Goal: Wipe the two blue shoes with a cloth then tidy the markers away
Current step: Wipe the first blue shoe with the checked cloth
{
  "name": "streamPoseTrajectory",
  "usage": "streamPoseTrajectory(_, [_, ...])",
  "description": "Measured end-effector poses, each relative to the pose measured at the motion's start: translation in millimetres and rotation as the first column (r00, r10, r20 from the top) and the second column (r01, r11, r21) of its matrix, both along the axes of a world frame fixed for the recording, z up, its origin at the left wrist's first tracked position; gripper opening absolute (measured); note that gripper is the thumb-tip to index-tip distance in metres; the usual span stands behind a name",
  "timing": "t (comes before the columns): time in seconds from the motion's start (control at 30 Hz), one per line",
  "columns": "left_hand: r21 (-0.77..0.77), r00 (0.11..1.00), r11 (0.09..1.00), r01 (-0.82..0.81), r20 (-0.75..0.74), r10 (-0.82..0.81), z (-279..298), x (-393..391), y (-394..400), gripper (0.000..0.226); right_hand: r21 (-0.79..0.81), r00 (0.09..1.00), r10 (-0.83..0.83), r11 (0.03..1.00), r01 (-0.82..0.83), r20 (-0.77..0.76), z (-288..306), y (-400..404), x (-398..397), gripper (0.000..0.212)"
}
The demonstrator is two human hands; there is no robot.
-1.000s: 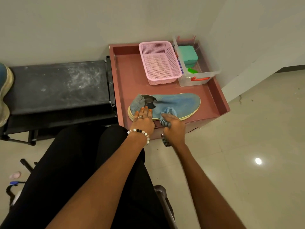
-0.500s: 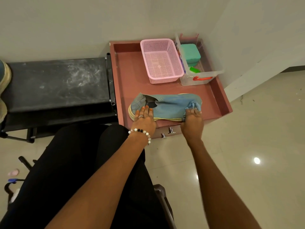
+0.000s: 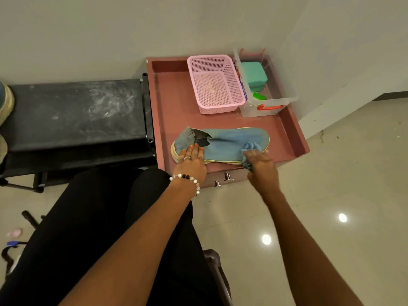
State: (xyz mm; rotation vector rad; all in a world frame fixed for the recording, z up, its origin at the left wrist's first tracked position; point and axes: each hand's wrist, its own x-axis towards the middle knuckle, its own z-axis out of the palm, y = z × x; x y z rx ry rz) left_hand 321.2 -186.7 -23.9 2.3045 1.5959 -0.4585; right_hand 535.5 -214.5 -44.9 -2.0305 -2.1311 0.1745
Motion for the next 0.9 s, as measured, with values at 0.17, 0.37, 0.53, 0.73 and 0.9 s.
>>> streamPoseTrajectory(0.17, [-0.005,1.000,1.000,0.011,-0.013,-0.011,2.7,1.1,0.8,0.053,0.037,0.980,-0.182,0.983,0.179,0.079,-3.4,16.4,4.7,0.052])
streamPoseTrajectory(0.37, [-0.008,0.999,1.000,0.020,-0.026,-0.020,6.5,0.9,0.1,0.053,0.033,0.911,-0.376,0.922,0.387,-0.169,-4.8,7.8,-72.6,0.038])
streamPoseTrajectory(0.53, [-0.035,1.000,0.999,-0.007,0.002,0.008,6.6,0.8,1.4,0.053,0.093,0.908,-0.221,0.959,0.269,-0.355,7.8,-11.5,-105.2,0.047])
streamPoseTrajectory(0.73, [-0.018,1.000,1.000,0.025,0.001,-0.025,6.3,-3.0,-0.7,0.054,-0.029,0.995,-0.030,0.999,0.033,0.094,0.1,0.6,-6.1,0.057])
streamPoseTrajectory(0.9, [-0.020,1.000,1.000,0.020,0.004,-0.020,7.2,-1.5,0.8,0.055,-0.090,0.966,-0.113,0.986,0.137,0.231,6.9,20.7,15.6,0.052])
